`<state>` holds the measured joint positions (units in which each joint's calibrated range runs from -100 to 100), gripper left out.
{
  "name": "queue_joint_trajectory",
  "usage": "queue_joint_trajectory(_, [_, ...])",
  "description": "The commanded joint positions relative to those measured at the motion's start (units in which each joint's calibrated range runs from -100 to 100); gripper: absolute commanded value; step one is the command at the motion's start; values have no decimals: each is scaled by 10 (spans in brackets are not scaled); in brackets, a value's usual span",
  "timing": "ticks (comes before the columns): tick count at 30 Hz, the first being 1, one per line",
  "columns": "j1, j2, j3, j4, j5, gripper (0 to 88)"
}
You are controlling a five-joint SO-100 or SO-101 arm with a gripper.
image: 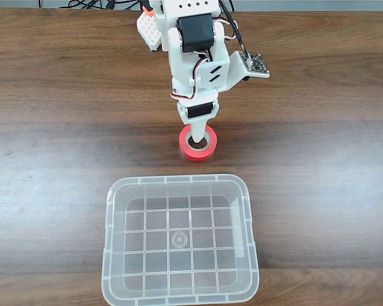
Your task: Grab the tape and place it in the box.
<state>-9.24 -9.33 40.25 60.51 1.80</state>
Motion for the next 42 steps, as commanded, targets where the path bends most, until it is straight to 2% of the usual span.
queue_joint_trajectory(1, [-2, 20, -6, -6, 3, 180])
queue_joint_trajectory(10, [3, 104, -10, -47, 16, 175])
queue_joint_trajectory(15, [2, 97, -16, -46, 22, 17])
queue_joint_trajectory(16, [2, 93, -16, -44, 22, 10])
queue_joint_trajectory(29, [-3, 63, -16, -38, 22, 16])
queue_joint_trajectory(42, [-4, -198, -127, 183, 23, 20])
